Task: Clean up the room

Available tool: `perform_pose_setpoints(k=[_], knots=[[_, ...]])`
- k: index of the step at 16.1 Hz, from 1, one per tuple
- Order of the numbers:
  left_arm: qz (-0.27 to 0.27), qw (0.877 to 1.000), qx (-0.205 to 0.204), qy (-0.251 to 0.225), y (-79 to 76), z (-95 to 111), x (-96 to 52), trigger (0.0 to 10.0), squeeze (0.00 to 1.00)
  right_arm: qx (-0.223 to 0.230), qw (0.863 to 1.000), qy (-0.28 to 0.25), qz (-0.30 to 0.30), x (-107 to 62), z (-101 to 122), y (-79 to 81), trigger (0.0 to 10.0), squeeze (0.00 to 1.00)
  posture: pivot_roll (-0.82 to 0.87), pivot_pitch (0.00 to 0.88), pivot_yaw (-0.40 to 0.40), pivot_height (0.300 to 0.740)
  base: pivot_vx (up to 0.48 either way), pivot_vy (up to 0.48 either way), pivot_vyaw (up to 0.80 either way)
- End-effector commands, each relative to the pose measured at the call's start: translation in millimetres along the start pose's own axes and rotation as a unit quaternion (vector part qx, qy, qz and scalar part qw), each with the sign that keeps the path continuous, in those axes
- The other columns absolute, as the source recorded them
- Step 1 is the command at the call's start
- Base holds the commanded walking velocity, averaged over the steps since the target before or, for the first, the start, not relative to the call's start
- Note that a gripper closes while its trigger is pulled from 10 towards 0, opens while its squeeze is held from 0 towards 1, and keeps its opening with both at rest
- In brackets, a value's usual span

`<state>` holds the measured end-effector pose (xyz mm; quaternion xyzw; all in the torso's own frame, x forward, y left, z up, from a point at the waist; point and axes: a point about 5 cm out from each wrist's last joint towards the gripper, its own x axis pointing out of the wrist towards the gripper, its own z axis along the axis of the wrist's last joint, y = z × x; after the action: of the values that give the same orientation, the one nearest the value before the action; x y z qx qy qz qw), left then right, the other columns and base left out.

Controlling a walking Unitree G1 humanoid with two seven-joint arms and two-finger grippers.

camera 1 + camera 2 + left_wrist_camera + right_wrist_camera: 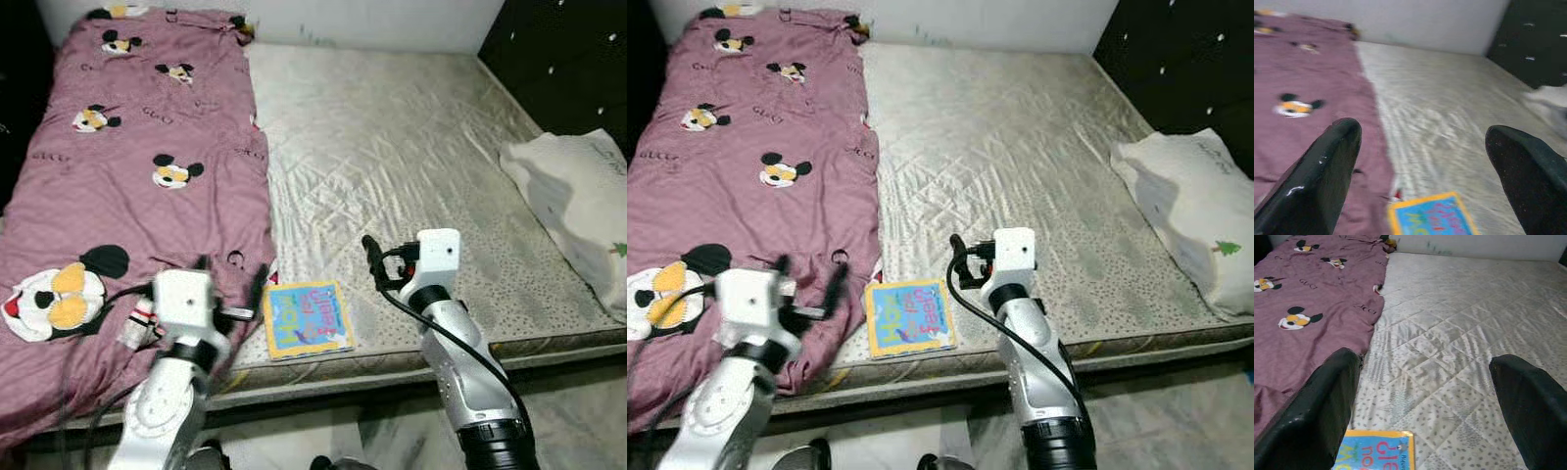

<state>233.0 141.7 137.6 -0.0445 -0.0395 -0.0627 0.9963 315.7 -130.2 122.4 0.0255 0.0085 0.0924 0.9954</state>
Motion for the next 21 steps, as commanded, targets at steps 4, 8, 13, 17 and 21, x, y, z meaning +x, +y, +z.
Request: perform_pose_setpoints(k=[4,8,13,17,21], knots=[[0.067,0.997,-0.005,-0.027,27.7,12.7,-5.6,10.0,0.0,0.003,1.0,-0.016,-0.018,-3.7,2.4,-6.0,10.0,0.0,0.05,0.162,-0.141,0.74,0.0,0.0,0.0],[0.062,0.997,0.012,-0.034,29.2,18.5,4.1,10.0,0.0,-0.004,1.0,-0.021,-0.022,1.6,7.7,-7.7,10.0,0.0,0.05,0.171,-0.138,0.74,0.0,0.0,0.76],[0.078,0.996,-0.002,-0.043,27.2,22.7,10.9,10.0,0.0,0.002,0.999,-0.016,-0.034,-4.3,3.1,-12.7,10.0,0.0,0.05,0.184,-0.131,0.74,0.0,0.0,0.0],[0.071,0.996,-0.01,-0.051,26.8,25.8,11.9,10.0,0.0,0.008,1.0,-0.014,-0.026,-3.5,1.5,-6.7,10.0,0.0,0.06,0.191,-0.132,0.74,0.122,0.0,0.0],[0.073,0.996,-0.019,-0.051,24.7,25.8,14.0,10.0,0.0,0.006,1.0,-0.012,-0.026,-3.0,0.7,-7.6,10.0,0.0,0.06,0.186,-0.13,0.74,0.131,0.0,0.0]])
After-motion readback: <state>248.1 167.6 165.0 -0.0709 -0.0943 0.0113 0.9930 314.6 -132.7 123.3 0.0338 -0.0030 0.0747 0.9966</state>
